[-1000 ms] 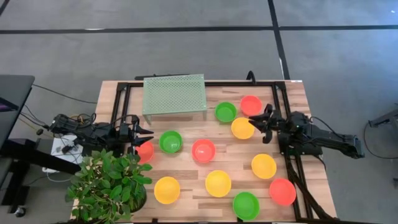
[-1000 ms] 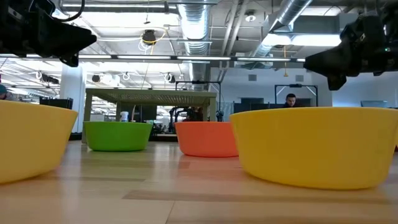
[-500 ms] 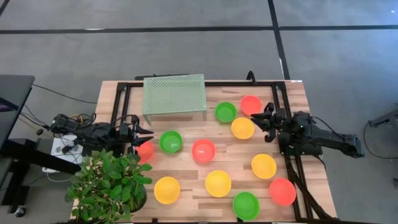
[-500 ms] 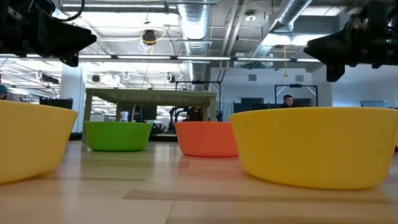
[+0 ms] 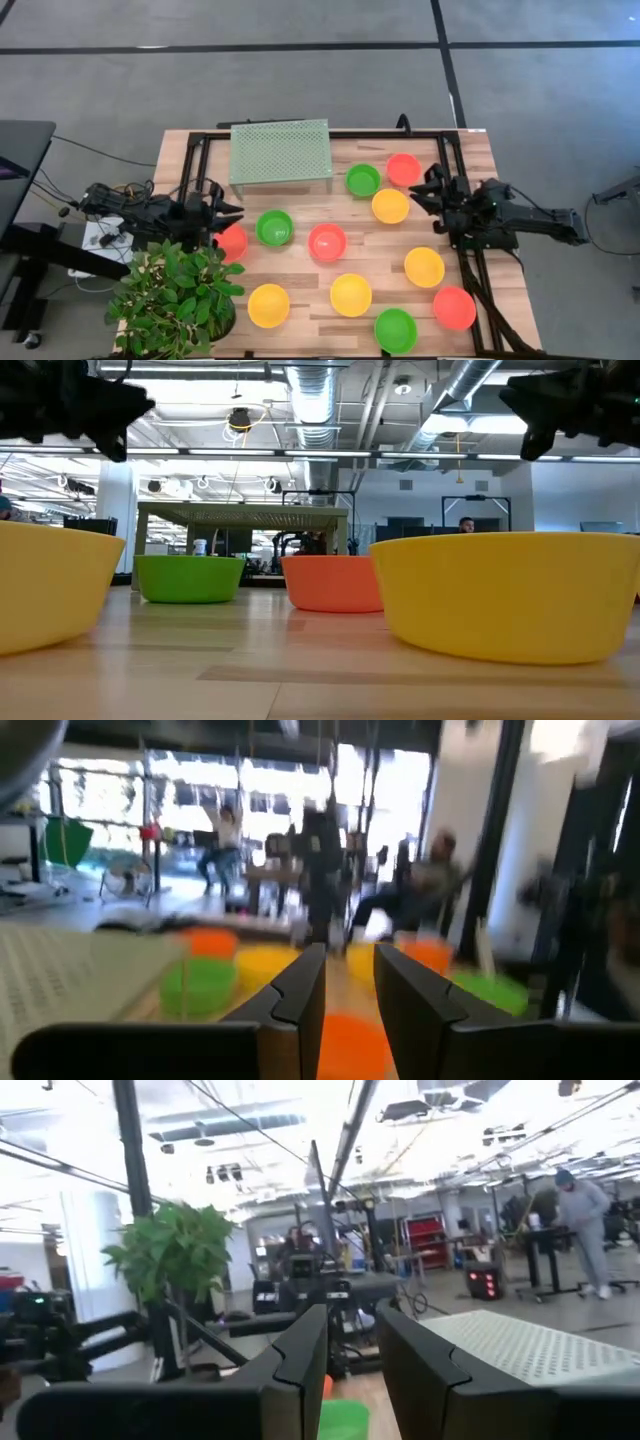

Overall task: Pick & Place Mini bowls
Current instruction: Put the green bowl on the shelf

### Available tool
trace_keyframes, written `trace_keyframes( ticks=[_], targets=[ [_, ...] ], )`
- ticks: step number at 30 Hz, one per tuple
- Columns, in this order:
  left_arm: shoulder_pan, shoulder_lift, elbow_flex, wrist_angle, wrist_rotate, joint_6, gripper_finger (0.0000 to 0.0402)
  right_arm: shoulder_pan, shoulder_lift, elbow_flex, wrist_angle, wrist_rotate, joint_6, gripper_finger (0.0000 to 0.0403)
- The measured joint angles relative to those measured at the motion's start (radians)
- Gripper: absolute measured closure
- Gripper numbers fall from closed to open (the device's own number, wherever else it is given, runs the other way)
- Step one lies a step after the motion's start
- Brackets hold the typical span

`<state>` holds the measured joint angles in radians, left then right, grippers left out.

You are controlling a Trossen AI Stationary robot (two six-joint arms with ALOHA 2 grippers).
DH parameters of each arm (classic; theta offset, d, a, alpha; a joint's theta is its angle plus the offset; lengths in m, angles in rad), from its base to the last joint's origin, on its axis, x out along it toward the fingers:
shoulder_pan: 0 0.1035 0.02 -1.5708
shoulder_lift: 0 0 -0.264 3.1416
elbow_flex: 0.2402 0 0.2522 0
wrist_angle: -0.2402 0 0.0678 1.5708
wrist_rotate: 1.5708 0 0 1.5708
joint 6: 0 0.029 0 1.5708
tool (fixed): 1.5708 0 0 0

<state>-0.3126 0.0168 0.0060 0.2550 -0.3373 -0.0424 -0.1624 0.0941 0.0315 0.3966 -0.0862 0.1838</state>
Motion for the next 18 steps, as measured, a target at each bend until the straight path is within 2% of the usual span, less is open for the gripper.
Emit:
trace_keyframes(
  ticks=[3,8,13,18],
  targets=[
    [0.000,0.025,0.023,0.075,0.000,-0.043,0.0311,0.012,0.071,0.016,0.018,-0.002,-0.007,0.0315],
    [0.000,0.177,0.136,-0.010,-0.070,-0.047,0.0311,0.019,0.236,0.090,0.020,0.000,-0.007,0.0315],
    [0.000,0.426,0.377,-0.265,-0.119,-0.126,0.0311,0.046,0.420,0.160,0.020,0.001,-0.046,0.0315],
    [0.000,0.660,0.652,-0.700,-0.078,-0.333,0.0311,0.095,0.578,0.215,0.036,0.021,-0.180,0.0315]
  ],
)
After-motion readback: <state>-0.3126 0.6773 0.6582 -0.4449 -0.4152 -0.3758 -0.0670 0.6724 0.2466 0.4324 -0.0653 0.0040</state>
